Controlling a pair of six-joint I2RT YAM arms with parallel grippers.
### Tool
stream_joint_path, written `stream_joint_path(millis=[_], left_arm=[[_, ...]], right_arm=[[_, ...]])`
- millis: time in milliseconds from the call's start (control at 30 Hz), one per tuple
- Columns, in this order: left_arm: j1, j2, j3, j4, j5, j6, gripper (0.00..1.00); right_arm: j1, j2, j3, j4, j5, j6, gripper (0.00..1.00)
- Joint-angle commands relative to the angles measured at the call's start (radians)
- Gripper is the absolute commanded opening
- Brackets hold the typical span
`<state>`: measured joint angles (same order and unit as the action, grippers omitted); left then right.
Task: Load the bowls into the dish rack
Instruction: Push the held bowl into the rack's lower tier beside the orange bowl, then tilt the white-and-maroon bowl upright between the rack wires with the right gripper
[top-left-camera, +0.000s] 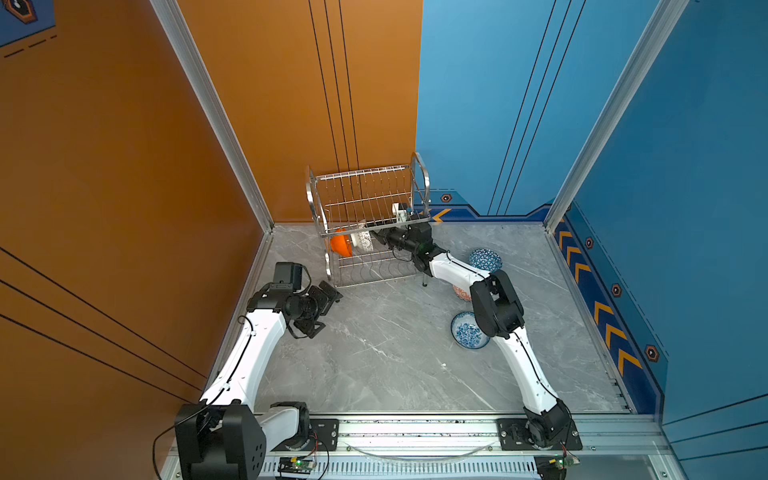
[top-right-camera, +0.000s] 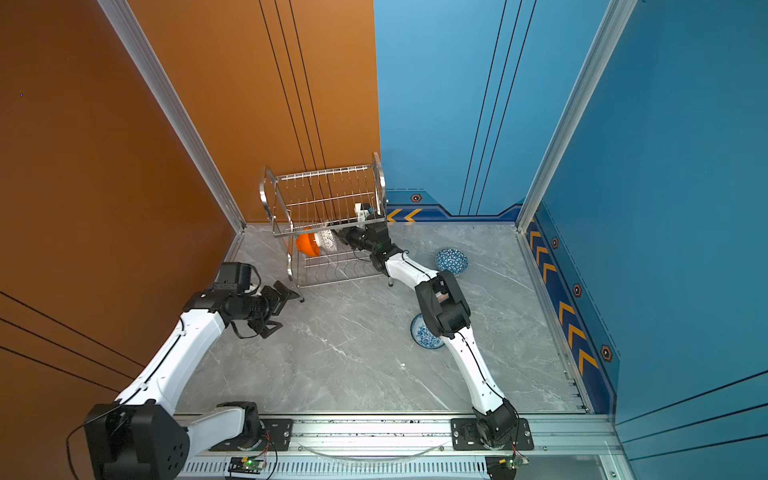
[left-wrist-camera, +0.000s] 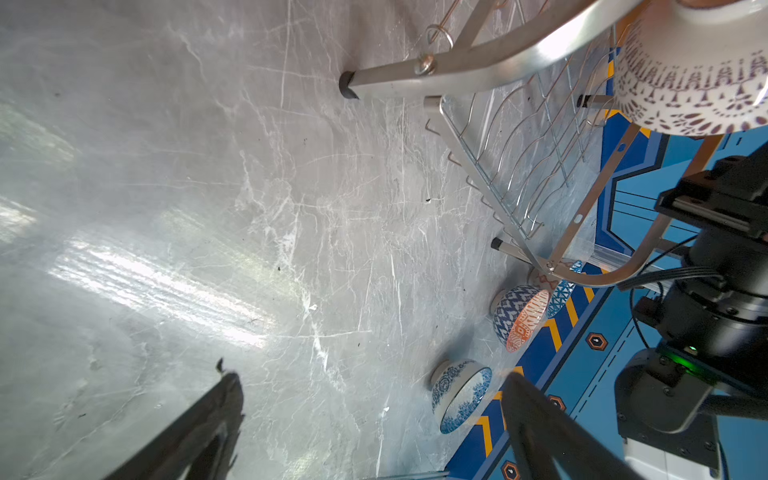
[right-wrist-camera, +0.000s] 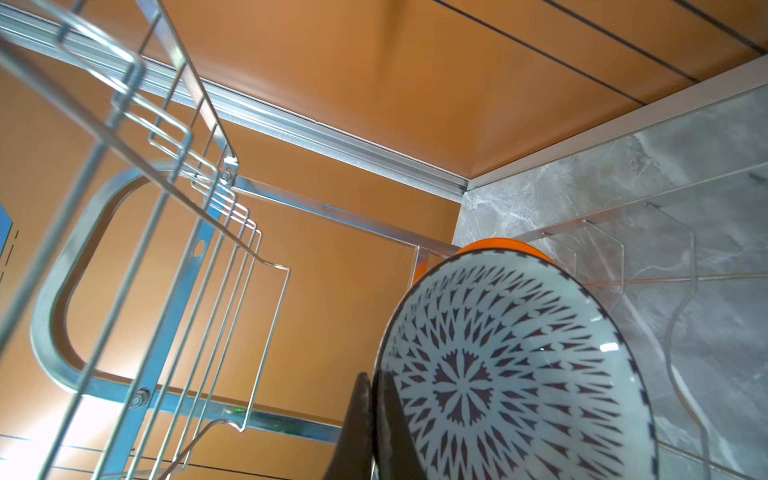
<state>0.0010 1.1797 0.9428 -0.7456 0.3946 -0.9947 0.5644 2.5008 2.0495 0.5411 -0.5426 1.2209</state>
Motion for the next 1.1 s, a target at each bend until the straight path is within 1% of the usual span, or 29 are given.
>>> stream_joint_path(millis=[0,467,933,1067], left_arm=[[0.004,-0.01,-0.005,-0.022,0.008,0.002,0.98],[0.011,0.033,0.019,-0.023,0.026,0.027,0.98],[0.013,0.054,0.019,-0.022,0.04,0.038,0.98],[0.011,0.049,0.013,-0.023,0.042,0.039,0.98]], right_arm=[[0.003,0.025,0.054,0.014,0.026,0.006,0.0],[0.033,0.069,0.073,0.007,0.103,0.02,0.0],[0.068,0.123,0.107,0.04,0.238,0.083,0.0],[0.078,0.147,0.132,0.046,0.254,0.106,0.0]])
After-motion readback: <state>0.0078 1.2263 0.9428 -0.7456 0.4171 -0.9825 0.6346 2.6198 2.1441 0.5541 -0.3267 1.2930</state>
